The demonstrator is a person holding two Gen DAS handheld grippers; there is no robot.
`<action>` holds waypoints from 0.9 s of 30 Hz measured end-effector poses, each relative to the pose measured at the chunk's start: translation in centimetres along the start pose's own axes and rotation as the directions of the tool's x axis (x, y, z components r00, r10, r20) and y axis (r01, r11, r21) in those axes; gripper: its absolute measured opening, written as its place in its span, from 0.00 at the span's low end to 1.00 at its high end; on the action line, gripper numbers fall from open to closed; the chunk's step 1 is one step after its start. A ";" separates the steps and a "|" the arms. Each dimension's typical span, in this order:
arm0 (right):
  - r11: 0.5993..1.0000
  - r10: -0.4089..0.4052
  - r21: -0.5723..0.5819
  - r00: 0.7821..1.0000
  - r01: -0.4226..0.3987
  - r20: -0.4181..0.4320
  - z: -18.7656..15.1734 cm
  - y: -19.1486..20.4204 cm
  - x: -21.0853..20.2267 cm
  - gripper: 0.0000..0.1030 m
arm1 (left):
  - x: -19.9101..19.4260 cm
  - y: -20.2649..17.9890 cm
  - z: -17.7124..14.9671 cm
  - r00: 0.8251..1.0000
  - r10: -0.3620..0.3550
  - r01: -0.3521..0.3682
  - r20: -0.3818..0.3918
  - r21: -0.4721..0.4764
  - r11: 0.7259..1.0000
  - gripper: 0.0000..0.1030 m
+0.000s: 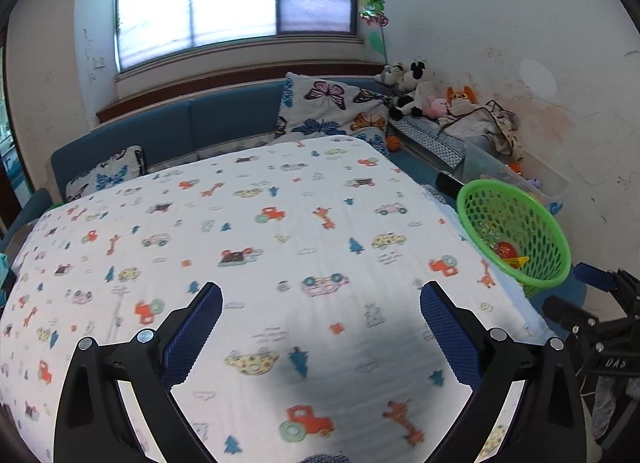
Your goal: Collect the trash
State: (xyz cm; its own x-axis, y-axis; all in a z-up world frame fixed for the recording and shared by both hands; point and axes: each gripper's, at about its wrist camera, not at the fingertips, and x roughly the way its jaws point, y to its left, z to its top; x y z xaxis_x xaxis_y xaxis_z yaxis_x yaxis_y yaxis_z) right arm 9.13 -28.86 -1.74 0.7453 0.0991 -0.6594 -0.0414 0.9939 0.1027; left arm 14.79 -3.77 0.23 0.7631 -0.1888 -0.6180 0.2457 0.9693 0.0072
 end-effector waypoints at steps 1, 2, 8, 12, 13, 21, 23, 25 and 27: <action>1.000 -0.002 0.001 1.000 0.002 0.001 -0.1 0.0 -0.1 0.96 | -0.3 0.3 -0.2 1.000 0.003 -0.003 0.005 -0.010 1.000 0.93; 1.000 -0.002 0.002 1.000 0.002 -0.001 -0.1 0.1 -0.1 0.96 | -0.5 0.6 -0.4 1.000 0.003 -0.003 0.008 -0.021 1.000 0.93; 1.000 0.001 -0.005 1.000 -0.001 0.001 0.0 0.9 -0.5 0.96 | -1.8 1.9 -1.4 1.000 0.008 -0.007 0.023 -0.058 0.998 0.93; 1.000 0.006 -0.009 1.000 -0.006 0.011 0.2 1.3 -0.8 0.96 | -2.4 2.1 -2.1 0.999 0.027 -0.026 0.034 -0.049 0.998 0.93; 1.000 0.007 -0.009 1.000 -0.007 0.011 0.2 1.4 -0.9 0.96 | -2.6 2.1 -2.3 0.999 0.031 -0.029 0.039 -0.046 0.998 0.93; 1.000 0.012 -0.014 1.000 -0.012 0.015 0.2 1.9 -1.2 0.96 | -3.3 2.6 -3.0 0.998 0.032 -0.030 0.050 -0.054 0.998 0.93; 1.000 0.014 -0.015 1.000 -0.014 0.016 0.2 2.0 -1.2 0.96 | -3.4 2.7 -3.1 0.998 0.039 -0.036 0.051 -0.054 0.998 0.93; 1.000 0.018 -0.015 1.000 -0.018 0.015 0.3 2.0 -1.2 0.96 | -3.4 2.7 -3.2 0.998 0.037 -0.035 0.051 -0.056 0.998 0.93; 1.000 0.018 -0.017 1.000 -0.018 0.014 0.2 2.1 -1.2 0.96 | -3.5 2.7 -3.3 0.998 0.042 -0.039 0.050 -0.055 0.998 0.93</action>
State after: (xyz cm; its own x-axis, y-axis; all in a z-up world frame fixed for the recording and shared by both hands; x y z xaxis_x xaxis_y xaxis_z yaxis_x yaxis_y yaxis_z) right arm 8.28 -26.90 -0.58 0.7534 0.1167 -0.6471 -0.0661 0.9926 0.1020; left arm 10.85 0.04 -0.19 0.8019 -0.1554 -0.5770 0.1820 0.9832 -0.0120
